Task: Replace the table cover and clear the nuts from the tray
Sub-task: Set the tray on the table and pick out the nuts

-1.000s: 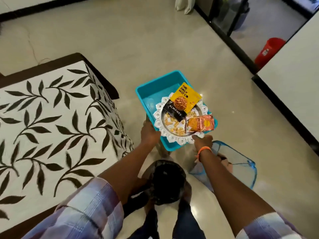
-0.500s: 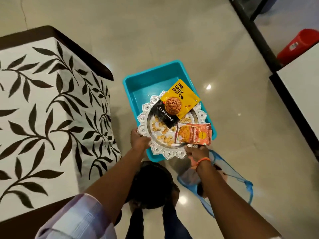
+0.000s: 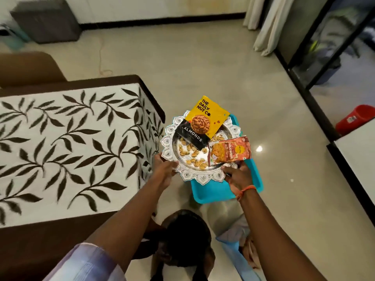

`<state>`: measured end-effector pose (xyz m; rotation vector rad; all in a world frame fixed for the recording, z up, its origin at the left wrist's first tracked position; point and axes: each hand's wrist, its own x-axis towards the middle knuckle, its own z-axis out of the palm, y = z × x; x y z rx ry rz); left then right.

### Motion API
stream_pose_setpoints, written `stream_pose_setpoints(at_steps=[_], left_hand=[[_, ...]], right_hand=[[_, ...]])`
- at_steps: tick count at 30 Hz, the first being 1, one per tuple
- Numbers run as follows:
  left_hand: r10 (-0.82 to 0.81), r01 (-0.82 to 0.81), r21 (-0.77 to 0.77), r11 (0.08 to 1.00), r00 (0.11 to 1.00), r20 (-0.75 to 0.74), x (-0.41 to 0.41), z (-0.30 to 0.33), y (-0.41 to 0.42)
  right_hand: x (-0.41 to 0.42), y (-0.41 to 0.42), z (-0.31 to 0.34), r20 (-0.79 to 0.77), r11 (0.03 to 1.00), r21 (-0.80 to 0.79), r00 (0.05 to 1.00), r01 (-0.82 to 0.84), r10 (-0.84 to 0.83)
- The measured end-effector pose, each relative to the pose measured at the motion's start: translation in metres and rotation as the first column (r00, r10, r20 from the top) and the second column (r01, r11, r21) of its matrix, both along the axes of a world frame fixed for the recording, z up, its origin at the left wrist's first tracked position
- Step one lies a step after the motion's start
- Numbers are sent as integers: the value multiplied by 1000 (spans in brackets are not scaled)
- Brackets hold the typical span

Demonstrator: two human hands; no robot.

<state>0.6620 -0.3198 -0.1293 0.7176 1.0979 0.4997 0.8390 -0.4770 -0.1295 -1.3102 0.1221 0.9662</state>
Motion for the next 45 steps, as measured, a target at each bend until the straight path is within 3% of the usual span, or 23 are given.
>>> stream_pose_setpoints(at_steps=[10,22,27,36,45], left_hand=[[201,-214,171,962,975,93,-205,101,55],[409,-407,184,895,912,25,-500,124,149],[512,-512,139,848,858,37,-558,125,184],[608,-596,121,793,788,-101,-631,117,274],[615,-609,91,788,786,-63,-683,103,331]], right_hand=[[-167,105,77,129,957,160,967,-240,221],[-444,241,93,47,890,155,903,-429,427],[-497,301,96,96,843,129,853,-522,514],[-563,428,85,121,737,106,744,-668,657],[-610,497,77,136,694,29,691,-719,710]])
